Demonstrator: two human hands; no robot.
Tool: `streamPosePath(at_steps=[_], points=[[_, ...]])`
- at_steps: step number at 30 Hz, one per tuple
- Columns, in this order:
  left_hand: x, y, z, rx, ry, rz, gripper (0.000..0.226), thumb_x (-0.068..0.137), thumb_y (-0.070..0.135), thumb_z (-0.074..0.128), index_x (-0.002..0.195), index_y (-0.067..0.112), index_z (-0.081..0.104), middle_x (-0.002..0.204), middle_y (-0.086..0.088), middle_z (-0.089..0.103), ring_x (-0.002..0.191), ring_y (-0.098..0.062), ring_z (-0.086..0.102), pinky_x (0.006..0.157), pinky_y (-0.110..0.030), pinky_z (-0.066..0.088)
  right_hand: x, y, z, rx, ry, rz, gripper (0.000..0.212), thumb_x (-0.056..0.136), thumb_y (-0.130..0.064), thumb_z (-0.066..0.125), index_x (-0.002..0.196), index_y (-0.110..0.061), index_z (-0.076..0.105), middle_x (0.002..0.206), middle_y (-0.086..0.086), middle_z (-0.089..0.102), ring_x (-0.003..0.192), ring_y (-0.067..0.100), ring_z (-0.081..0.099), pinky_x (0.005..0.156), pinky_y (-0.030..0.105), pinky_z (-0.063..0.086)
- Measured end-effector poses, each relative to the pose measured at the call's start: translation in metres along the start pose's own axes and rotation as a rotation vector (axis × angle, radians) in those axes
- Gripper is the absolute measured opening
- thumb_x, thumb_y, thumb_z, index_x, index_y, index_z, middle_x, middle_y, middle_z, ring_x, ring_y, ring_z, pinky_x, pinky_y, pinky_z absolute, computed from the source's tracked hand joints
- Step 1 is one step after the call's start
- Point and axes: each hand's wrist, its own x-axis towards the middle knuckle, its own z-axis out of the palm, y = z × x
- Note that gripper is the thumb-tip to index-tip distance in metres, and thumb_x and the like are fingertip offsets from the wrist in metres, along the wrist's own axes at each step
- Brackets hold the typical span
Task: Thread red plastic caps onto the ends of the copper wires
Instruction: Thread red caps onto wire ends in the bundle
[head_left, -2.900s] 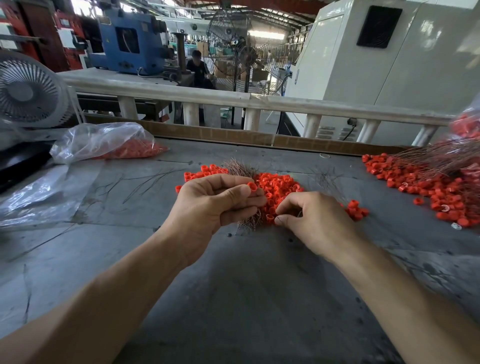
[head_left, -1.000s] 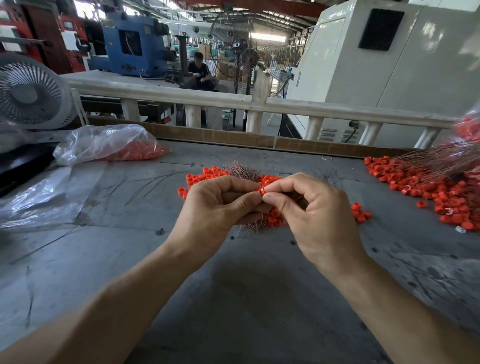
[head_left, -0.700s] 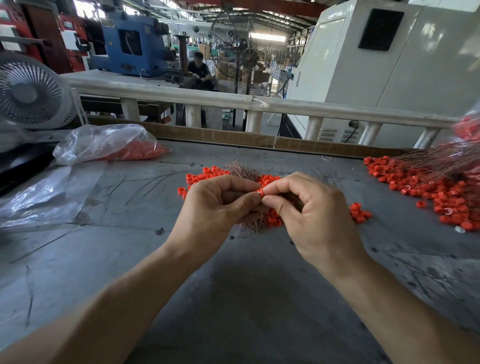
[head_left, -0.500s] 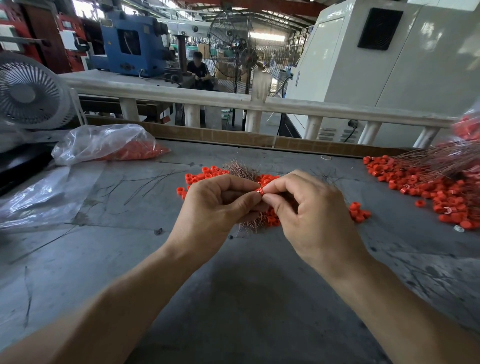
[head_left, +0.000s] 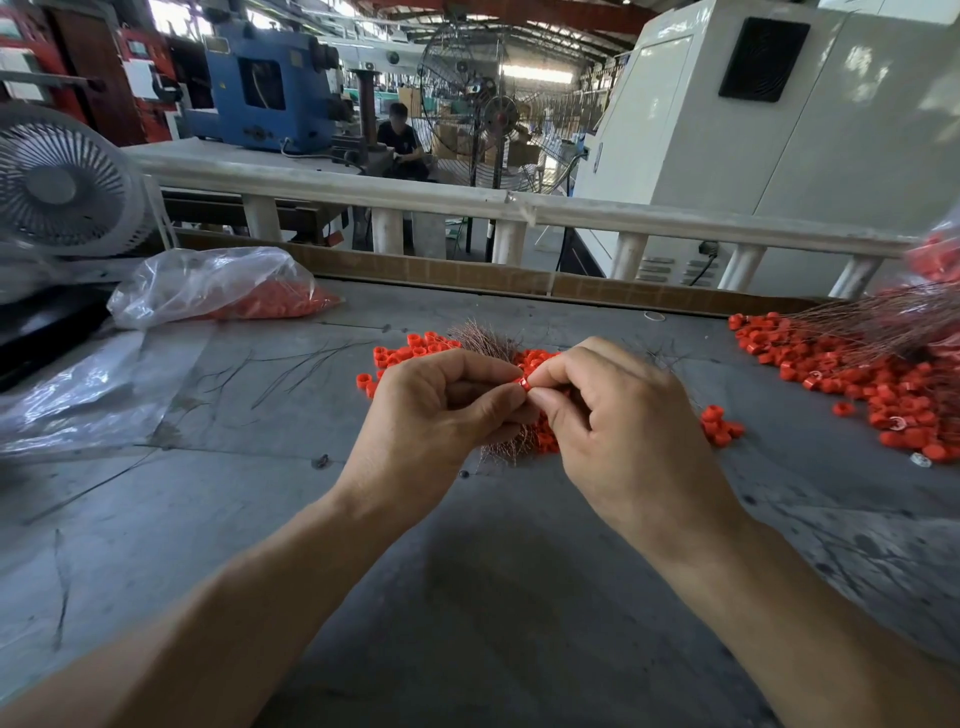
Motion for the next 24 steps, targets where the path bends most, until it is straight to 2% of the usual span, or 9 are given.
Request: streamPosePath(at_steps=[3,6,9,12,17,24], points=[[-0.001,0.0,0.0,0.018,0.001,-0.003,0.019,0.083,0.013,0.072,0.101,0.008,0.074,0.089,-0.011,0.078,0.086,-0.025,0.077,0.077,-0.028,0.061,0.0,-0.001,0.0,-0.026,-0.018,-0.02,0.006,0.094,-0.019,0.069,0.093,-0.014,0.072,0.089,-0.006,0.064,0.08,0.014,0.062,0.071,0.034,0.055],[0.0,-0.001,0.001,0.002,0.021,-0.032,0.013,0.086,0.007,0.072,0.099,0.006,0.074,0.086,-0.013,0.078,0.083,-0.024,0.077,0.074,-0.025,0.061,0.0,0.0,0.0,-0.02,-0.041,-0.011,0.005,0.094,-0.02,0.069,0.095,-0.016,0.071,0.091,-0.006,0.063,0.083,0.016,0.062,0.073,0.039,0.054],[0.0,0.001,0.001,-0.117,0.042,-0.103,0.017,0.081,0.013,0.074,0.095,0.004,0.074,0.086,-0.017,0.077,0.081,-0.023,0.077,0.071,-0.025,0.06,-0.001,0.0,0.0,-0.015,-0.022,-0.024,0.01,0.092,-0.025,0.069,0.099,-0.018,0.072,0.096,-0.008,0.064,0.087,0.012,0.061,0.075,0.034,0.054],[0.0,0.0,0.002,-0.228,0.036,-0.18,0.028,0.074,0.02,0.077,0.096,0.003,0.075,0.093,-0.02,0.076,0.086,-0.026,0.076,0.076,-0.03,0.062,-0.003,-0.001,0.004,-0.044,0.026,-0.022,0.012,0.089,-0.023,0.075,0.1,-0.018,0.073,0.099,-0.008,0.065,0.092,0.013,0.061,0.078,0.031,0.052],[-0.001,0.0,0.003,-0.36,0.008,-0.298,0.027,0.075,0.016,0.074,0.098,0.003,0.075,0.089,-0.017,0.073,0.079,-0.022,0.071,0.071,-0.029,0.062,-0.005,-0.003,0.012,-0.113,0.117,-0.036,0.011,0.085,-0.016,0.076,0.094,-0.015,0.071,0.096,-0.004,0.066,0.091,0.019,0.064,0.072,0.029,0.051],[-0.002,0.005,0.003,-0.428,-0.026,-0.371,0.027,0.08,0.011,0.07,0.105,0.0,0.07,0.1,-0.023,0.068,0.084,-0.024,0.067,0.084,-0.035,0.06,-0.005,-0.001,0.017,-0.166,0.195,-0.119,0.007,0.085,-0.007,0.074,0.089,-0.012,0.071,0.089,0.0,0.067,0.085,0.023,0.065,0.069,0.036,0.053]])
